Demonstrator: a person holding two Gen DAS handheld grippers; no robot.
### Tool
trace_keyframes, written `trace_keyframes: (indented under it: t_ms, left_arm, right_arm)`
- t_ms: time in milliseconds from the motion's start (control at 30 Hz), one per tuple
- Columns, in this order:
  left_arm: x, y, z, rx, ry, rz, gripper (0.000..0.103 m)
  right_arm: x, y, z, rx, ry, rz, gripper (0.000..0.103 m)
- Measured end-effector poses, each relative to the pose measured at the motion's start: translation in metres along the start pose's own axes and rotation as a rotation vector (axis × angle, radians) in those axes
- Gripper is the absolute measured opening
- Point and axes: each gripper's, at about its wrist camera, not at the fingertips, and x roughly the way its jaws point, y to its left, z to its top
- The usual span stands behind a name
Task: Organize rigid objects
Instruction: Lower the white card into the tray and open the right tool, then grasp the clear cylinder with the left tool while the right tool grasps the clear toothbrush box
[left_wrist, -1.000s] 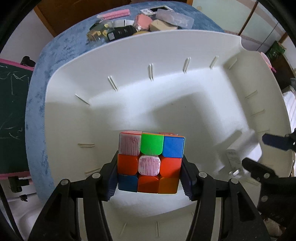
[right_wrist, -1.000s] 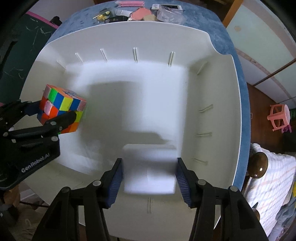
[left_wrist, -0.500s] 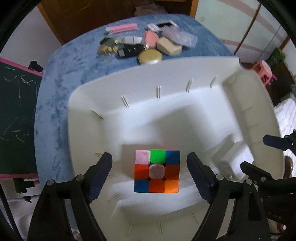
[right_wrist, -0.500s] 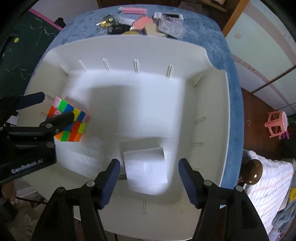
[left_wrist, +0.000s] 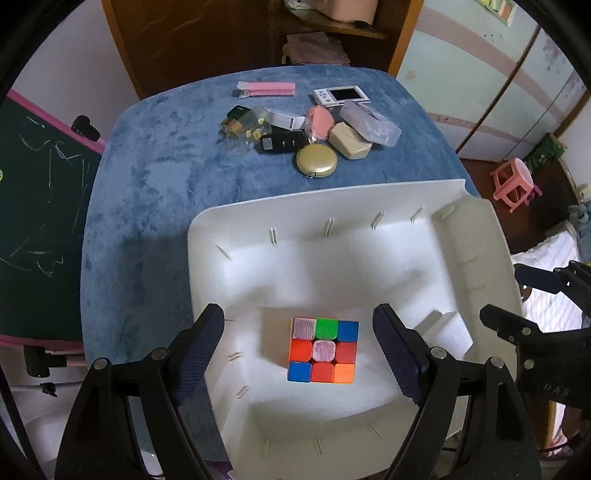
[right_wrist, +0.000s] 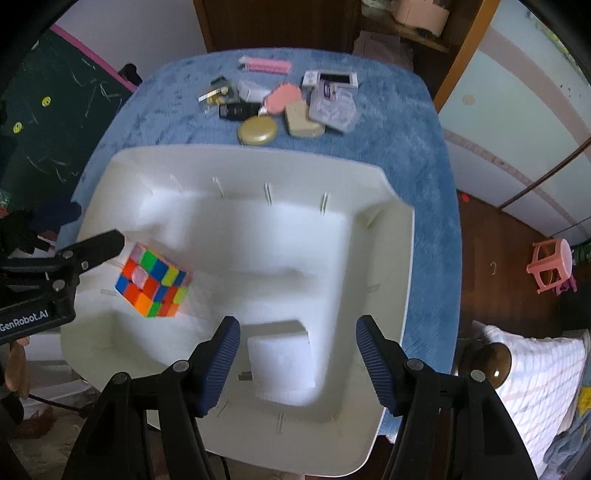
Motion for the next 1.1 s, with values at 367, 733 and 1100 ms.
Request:
trace_keyframes:
  t_ms: [367, 733, 1100]
  left_arm:
    - [-0.031, 0.01, 0.029, -0.063, -0.064, -0.008, 0.085]
    - [-0.077, 0.012, 0.08, -0.039, -0.193, 0.078, 0.091]
    - [-0.077, 0.005, 0.118, 0.072, -0.248, 0.158, 0.094]
  right_arm:
    - [-0.025, -0.006, 0.026, -0.017, -0.054, 0.039, 0.066]
    - [-0.061, -0.038, 0.074, -0.054, -0.136, 0.033, 0.066]
    - [-0.074, -0.061, 0.137, -0.036, -0.198, 0.071, 0.077]
